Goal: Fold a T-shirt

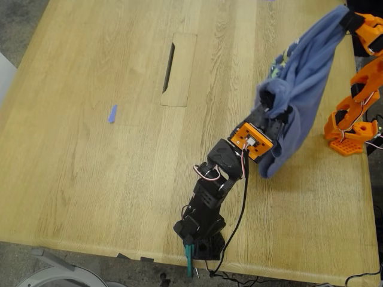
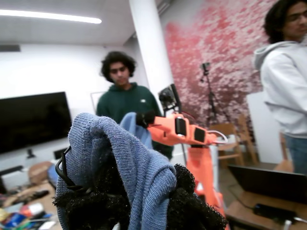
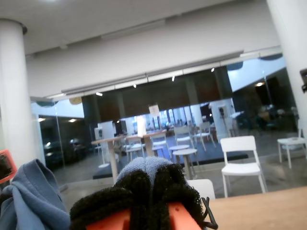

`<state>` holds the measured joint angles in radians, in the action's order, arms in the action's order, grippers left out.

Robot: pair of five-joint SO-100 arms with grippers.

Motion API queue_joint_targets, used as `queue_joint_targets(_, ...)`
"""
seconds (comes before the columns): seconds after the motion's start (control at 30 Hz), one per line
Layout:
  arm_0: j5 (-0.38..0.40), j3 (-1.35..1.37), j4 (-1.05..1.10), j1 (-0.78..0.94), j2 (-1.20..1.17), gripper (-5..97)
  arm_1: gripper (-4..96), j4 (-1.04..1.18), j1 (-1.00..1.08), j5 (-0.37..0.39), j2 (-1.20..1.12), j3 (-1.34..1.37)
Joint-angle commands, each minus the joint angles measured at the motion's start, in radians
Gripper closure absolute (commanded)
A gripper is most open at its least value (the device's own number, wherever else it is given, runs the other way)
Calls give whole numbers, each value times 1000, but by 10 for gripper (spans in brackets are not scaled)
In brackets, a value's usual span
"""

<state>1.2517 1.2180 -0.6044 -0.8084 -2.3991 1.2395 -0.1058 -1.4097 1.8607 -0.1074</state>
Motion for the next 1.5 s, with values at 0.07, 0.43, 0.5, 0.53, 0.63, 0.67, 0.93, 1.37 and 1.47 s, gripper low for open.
queue_joint_targets(0.07, 52, 57, 17, -67, -117, 918, 912, 87, -11, 3, 72, 26)
queue_joint_targets(0.43, 129, 190, -129, -144, -195, 918, 912, 278, -5, 55, 301, 299)
queue_joint_targets(0.5, 144, 232, -178, -126, -227, 918, 912, 308, 2, 69, 339, 357)
queue_joint_targets(0.53, 153, 255, -206, -115, -244, 918, 913, 328, 6, 75, 357, 385)
queue_joint_targets(0.63, 186, 295, -321, -57, -281, 918, 913, 396, 21, 97, 387, 425)
queue_joint_targets(0.67, 195, 305, -353, -37, -287, 918, 913, 420, 26, 106, 388, 425)
queue_joint_targets(0.93, 244, 370, -617, 84, -322, 918, 913, 454, 48, 173, 514, 744)
queue_joint_targets(1.37, 291, 661, -788, 192, -480, 918, 913, 457, 2, 221, 759, 1261)
queue_joint_targets(1.47, 290, 827, -621, 252, -531, 918, 913, 425, -3, 212, 821, 1405)
